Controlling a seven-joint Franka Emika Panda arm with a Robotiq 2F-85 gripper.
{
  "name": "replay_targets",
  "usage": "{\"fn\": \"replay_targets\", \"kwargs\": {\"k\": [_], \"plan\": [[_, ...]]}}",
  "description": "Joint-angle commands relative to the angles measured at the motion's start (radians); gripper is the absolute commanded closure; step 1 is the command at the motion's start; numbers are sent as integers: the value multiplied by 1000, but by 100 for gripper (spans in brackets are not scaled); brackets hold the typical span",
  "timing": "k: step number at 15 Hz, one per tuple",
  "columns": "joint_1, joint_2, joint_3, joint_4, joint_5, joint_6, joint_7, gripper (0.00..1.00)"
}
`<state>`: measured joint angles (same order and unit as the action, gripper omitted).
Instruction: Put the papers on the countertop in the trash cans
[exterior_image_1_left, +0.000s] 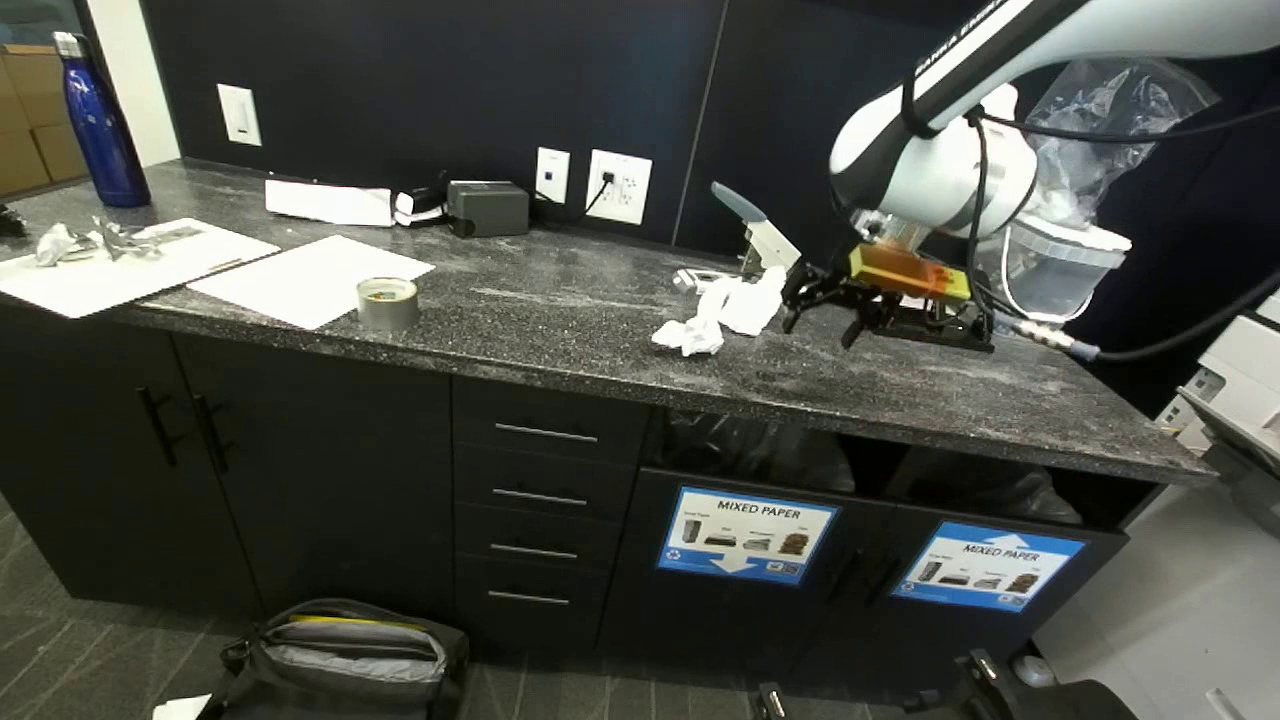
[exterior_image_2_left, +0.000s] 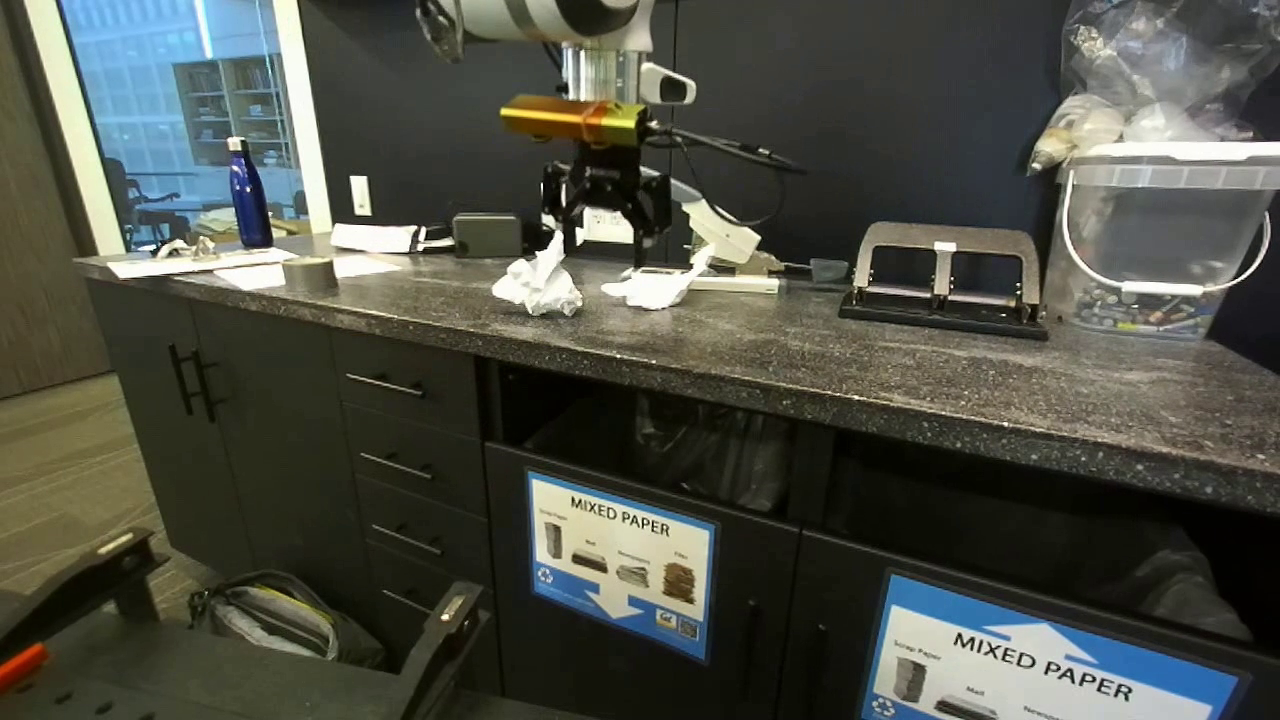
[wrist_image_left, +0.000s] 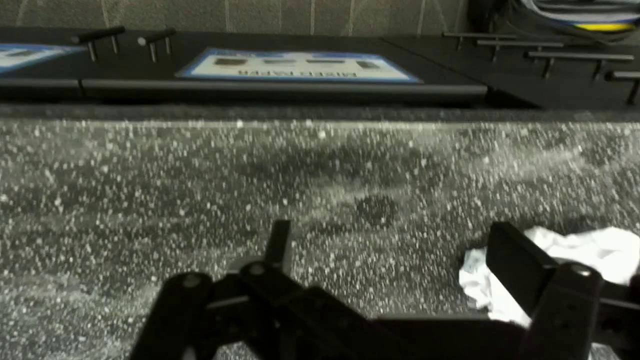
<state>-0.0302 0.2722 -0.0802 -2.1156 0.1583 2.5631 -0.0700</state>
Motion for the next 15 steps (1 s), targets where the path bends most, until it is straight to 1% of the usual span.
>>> {"fn": "replay_targets", "kwargs": {"k": [1, 4, 7, 10, 15], "plan": [[-47, 109, 51, 253, 73, -95, 7, 0], [-45, 219, 77, 423, 95, -127, 40, 0], [-20, 353, 85, 584, 57, -146, 109, 0], [10, 493, 56, 736, -5, -141, 171, 0], [15, 679, 6, 972, -87, -170, 232, 0]]}}
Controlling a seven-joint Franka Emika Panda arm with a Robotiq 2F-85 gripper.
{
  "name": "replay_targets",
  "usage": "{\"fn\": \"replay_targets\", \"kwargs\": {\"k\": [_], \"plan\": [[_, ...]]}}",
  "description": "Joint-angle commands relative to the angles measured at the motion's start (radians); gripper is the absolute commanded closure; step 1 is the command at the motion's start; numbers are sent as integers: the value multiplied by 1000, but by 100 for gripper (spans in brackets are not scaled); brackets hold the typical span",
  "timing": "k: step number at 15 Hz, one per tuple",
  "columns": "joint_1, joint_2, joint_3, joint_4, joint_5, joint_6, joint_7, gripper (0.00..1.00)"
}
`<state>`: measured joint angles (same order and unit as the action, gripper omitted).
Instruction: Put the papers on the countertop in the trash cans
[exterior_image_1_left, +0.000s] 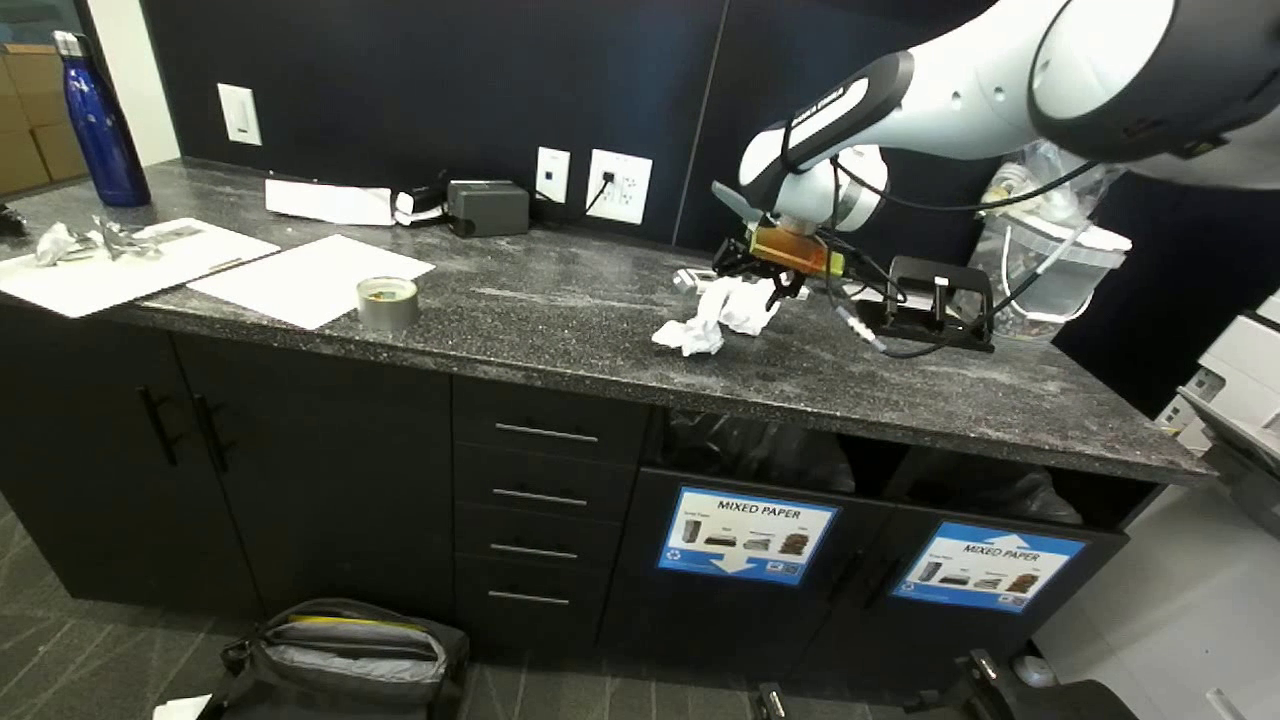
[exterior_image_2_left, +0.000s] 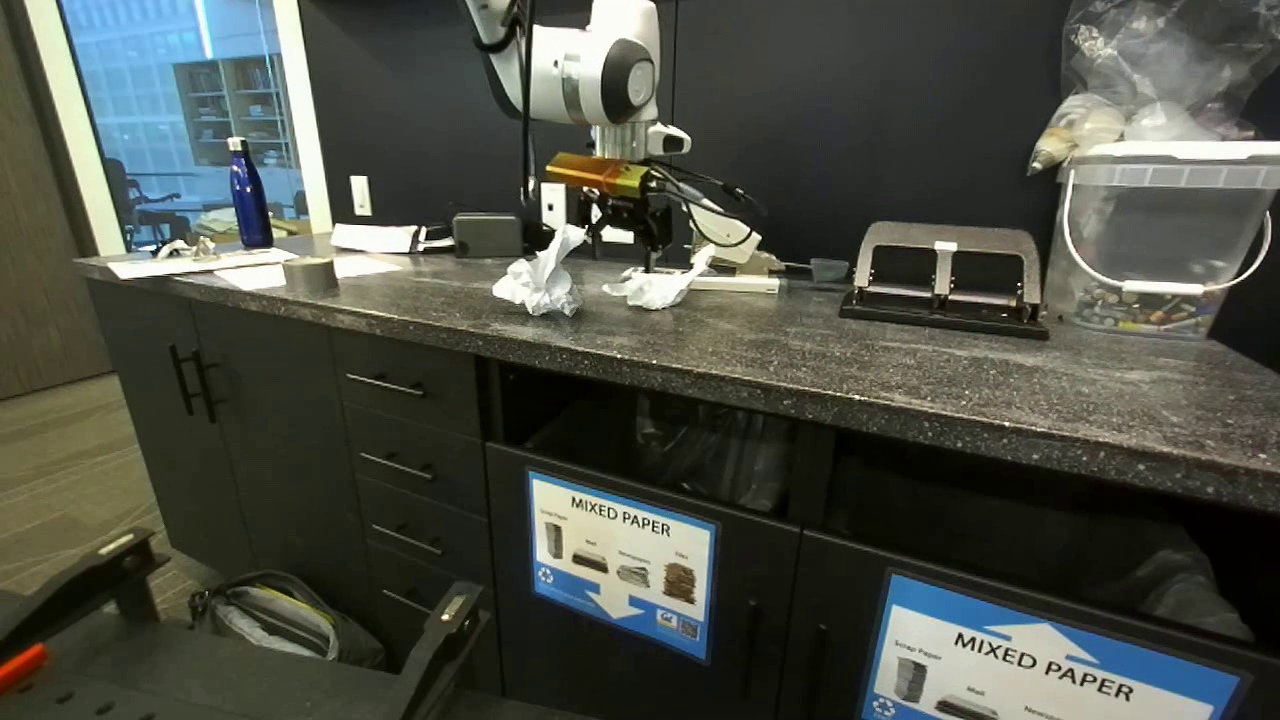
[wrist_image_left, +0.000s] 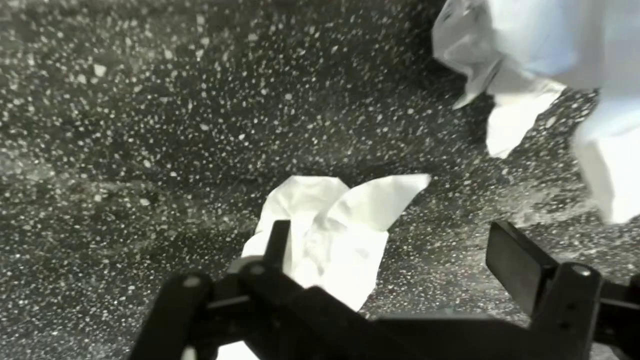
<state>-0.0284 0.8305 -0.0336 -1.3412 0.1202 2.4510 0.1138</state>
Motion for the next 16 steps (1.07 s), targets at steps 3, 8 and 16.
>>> {"fn": "replay_targets", "kwargs": {"k": [3, 8, 16], "plan": [[8, 186, -61, 306, -79, -111, 62, 0], [-8, 277, -54, 456, -83, -202, 55, 0], [-35, 378, -50, 597, -79, -244, 47, 0]]}}
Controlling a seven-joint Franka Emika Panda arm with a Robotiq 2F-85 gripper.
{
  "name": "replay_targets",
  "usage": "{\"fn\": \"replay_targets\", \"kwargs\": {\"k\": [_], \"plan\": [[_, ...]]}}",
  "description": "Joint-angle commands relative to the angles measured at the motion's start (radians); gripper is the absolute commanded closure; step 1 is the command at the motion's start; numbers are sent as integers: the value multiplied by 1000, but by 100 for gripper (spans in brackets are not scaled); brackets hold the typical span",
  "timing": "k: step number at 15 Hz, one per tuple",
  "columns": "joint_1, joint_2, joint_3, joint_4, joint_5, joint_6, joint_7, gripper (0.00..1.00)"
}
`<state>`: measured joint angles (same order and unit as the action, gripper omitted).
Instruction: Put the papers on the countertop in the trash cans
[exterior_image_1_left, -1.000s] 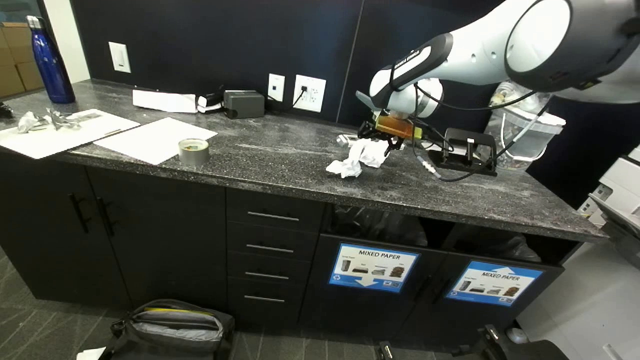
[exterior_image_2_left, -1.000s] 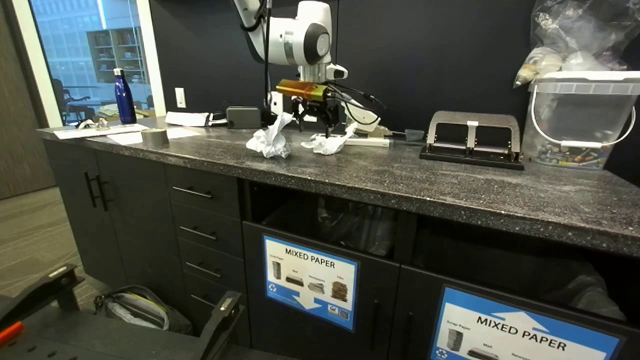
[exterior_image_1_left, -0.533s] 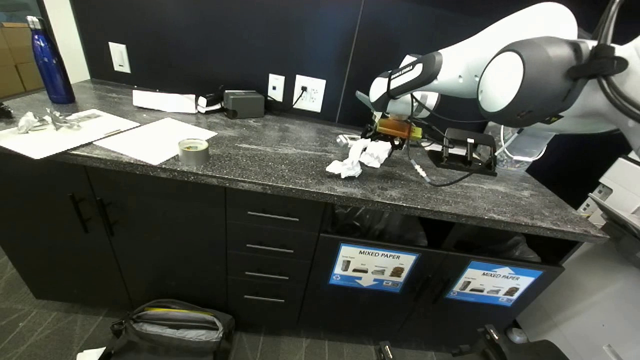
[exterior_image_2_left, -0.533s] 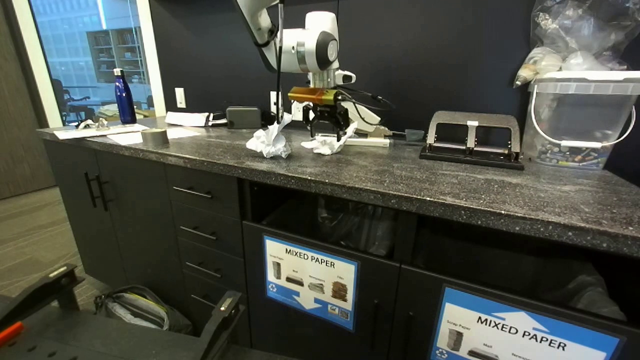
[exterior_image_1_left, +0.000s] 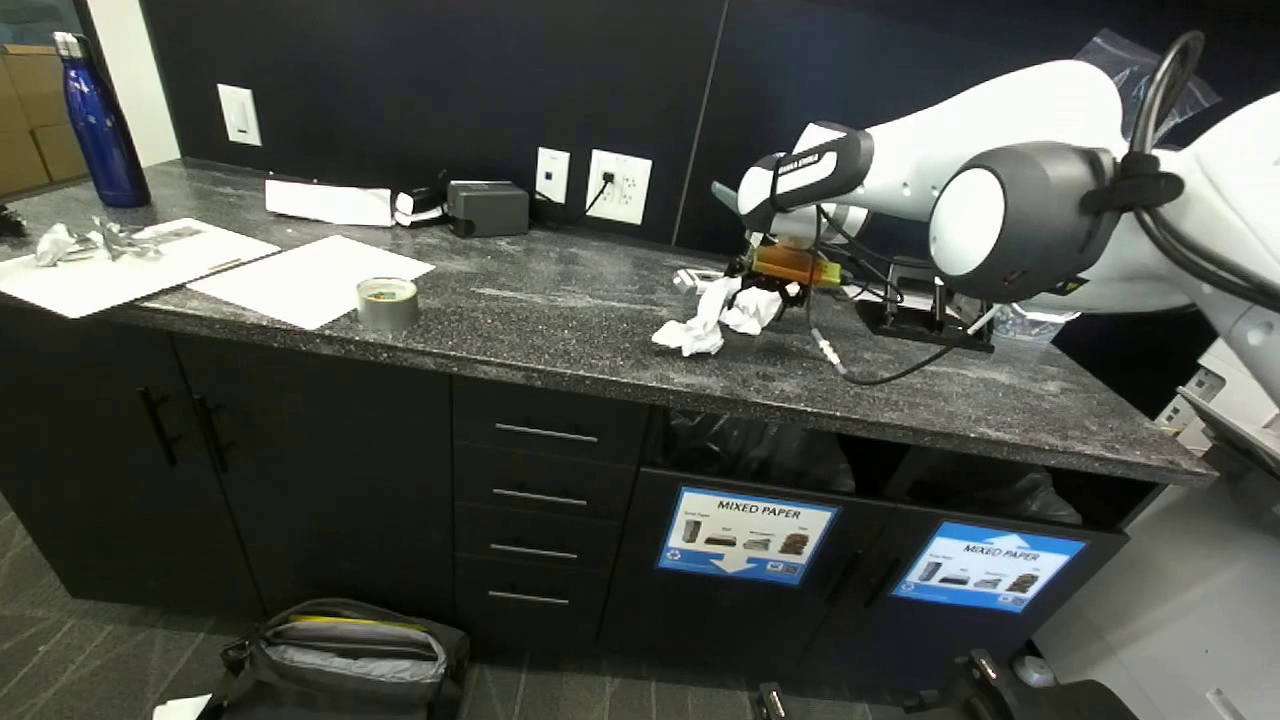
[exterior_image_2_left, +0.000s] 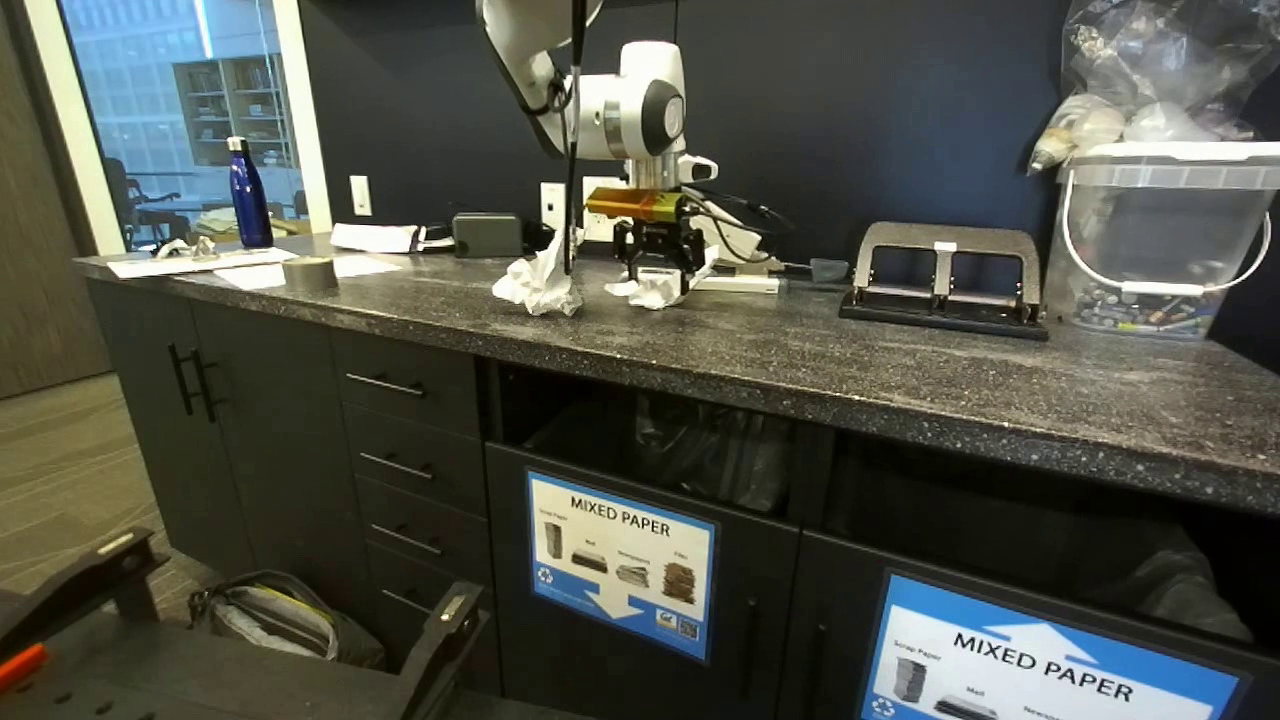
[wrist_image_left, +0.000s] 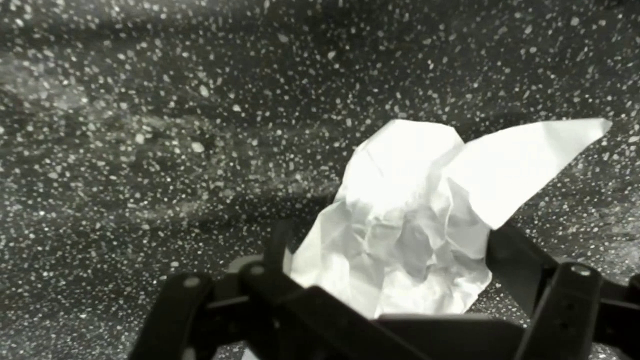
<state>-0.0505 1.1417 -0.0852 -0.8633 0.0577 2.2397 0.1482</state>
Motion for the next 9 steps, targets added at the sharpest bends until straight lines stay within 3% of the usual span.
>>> {"fn": "replay_targets", "kwargs": {"k": [1, 2, 3, 9], "plan": [[-17, 77, 1, 134, -17, -33, 12, 0], [-22, 86, 2, 147, -18, -41, 2, 5], [-24, 95, 2, 157, -19, -46, 5, 25], [-33, 112, -9, 192, -31, -88, 8, 73]]}}
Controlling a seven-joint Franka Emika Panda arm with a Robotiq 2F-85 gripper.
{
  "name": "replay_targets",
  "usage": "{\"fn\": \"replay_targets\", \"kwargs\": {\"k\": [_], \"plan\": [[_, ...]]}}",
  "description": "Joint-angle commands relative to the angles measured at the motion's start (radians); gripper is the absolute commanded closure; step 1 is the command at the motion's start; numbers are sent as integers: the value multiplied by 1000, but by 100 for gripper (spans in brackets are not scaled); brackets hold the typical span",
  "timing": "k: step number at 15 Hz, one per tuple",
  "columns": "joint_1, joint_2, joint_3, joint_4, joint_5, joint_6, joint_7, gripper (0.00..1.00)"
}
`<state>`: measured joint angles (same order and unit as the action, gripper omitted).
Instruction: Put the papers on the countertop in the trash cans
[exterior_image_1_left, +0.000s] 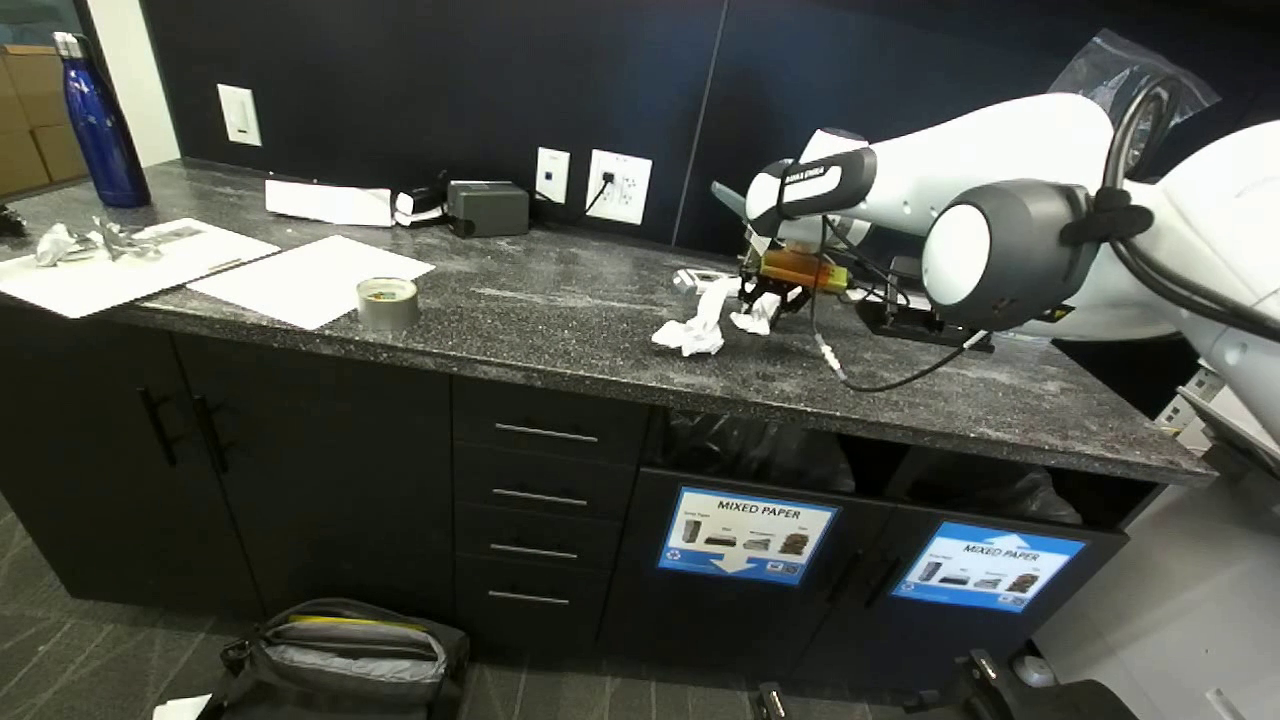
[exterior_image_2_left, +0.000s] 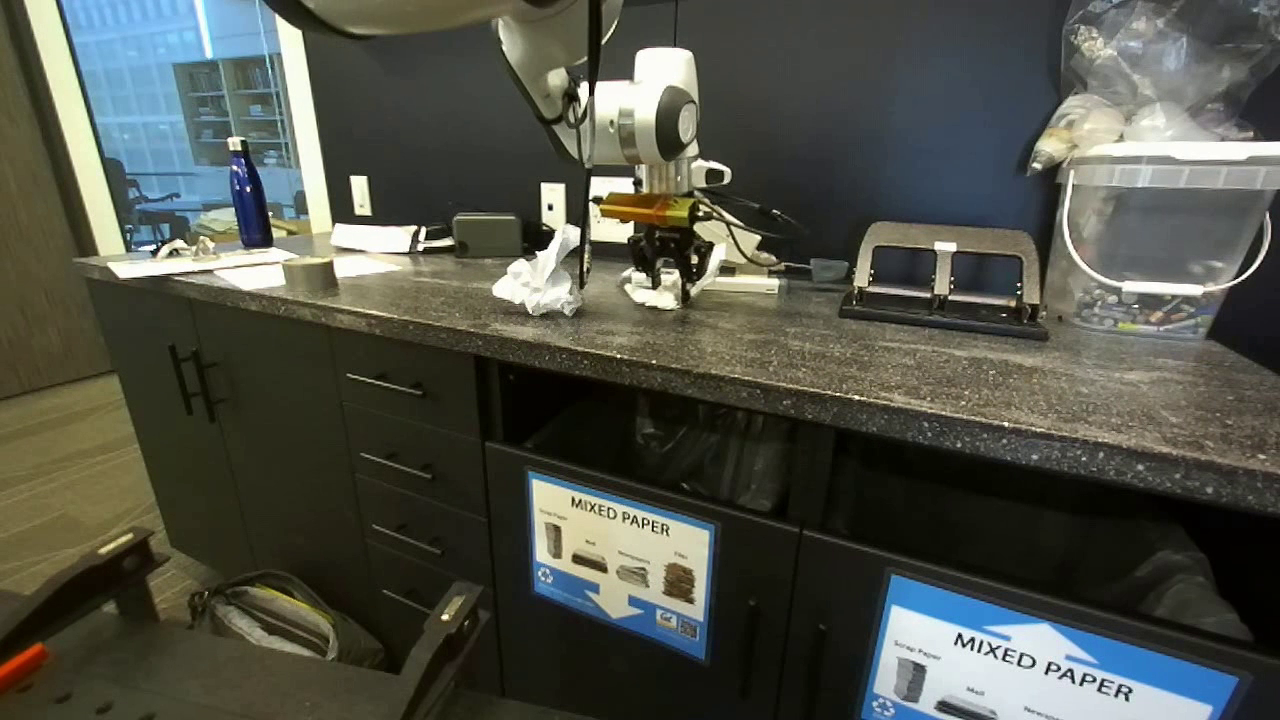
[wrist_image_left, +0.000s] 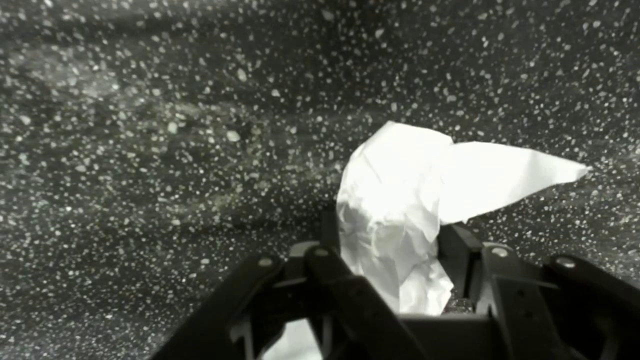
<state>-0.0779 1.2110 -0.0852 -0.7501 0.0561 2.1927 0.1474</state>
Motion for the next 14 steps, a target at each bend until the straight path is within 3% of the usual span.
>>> {"fn": "replay_targets", "kwargs": {"k": [1, 3, 6, 8, 14], "plan": [[-1, 28, -22, 61, -25, -51, 2, 79], [-2, 18, -34, 49, -32, -71, 2, 93], [-4, -19, -71, -11, -48, -113, -1, 90], [-9, -65, -83, -74, -52, -148, -35, 97], [-26, -246, -81, -351, -44, -165, -136, 93]]}}
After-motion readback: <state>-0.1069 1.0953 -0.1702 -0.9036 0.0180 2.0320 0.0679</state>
